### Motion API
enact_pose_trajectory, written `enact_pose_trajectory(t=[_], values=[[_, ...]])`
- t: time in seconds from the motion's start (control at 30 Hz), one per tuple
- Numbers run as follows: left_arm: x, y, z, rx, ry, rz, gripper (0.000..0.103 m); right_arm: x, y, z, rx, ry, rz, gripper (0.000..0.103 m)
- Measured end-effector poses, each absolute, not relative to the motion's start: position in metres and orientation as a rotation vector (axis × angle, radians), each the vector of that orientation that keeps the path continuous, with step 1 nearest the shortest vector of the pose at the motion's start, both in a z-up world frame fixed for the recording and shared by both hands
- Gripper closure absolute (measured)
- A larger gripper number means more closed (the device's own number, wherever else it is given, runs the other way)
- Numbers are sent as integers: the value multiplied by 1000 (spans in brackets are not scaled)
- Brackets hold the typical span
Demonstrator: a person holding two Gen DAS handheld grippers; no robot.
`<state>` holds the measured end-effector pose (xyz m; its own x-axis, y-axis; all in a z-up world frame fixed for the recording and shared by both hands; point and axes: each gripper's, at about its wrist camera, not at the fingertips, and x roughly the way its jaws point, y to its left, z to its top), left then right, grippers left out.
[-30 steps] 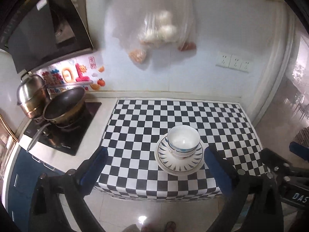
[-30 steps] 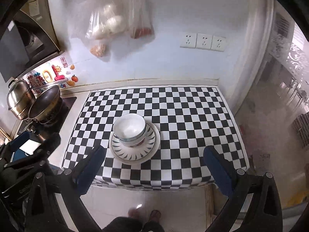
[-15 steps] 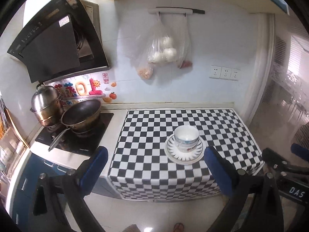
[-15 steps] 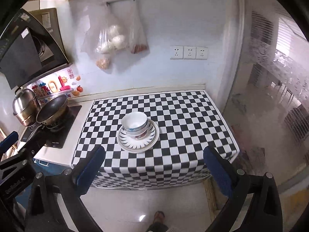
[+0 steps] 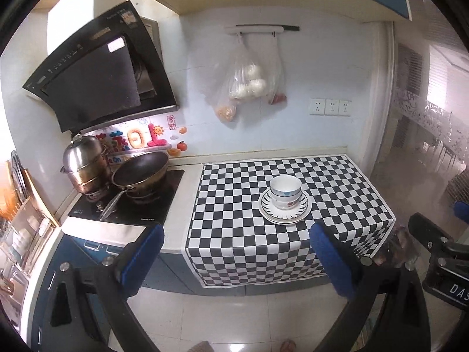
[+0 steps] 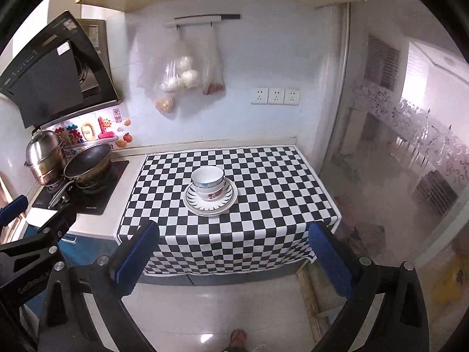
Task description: Organize plates and bowls
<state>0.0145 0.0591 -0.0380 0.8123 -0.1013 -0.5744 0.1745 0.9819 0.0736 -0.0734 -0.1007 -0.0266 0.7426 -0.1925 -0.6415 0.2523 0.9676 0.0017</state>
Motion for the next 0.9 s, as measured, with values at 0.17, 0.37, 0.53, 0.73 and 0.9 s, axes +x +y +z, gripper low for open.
enact_pose_trajectory(t=[0.17,0.37,0.53,0.73,0.9], values=[[-14,67,-23,107,566,-138,1,-109,-97,-9,87,648,-239,0],[-34,66,-16,105,532,-130,1,-131,-102,-1,83,631,-249,0],[-39,62,-19,108,543,-135,1,-134,-111,-2,83,641,-258,0],[-42,61,-19,100,546,-123,1,-134,-117,-3,88,648,-256,0],[-43,60,-20,98,553,-116,1,-131,-118,-5,82,651,-247,0]])
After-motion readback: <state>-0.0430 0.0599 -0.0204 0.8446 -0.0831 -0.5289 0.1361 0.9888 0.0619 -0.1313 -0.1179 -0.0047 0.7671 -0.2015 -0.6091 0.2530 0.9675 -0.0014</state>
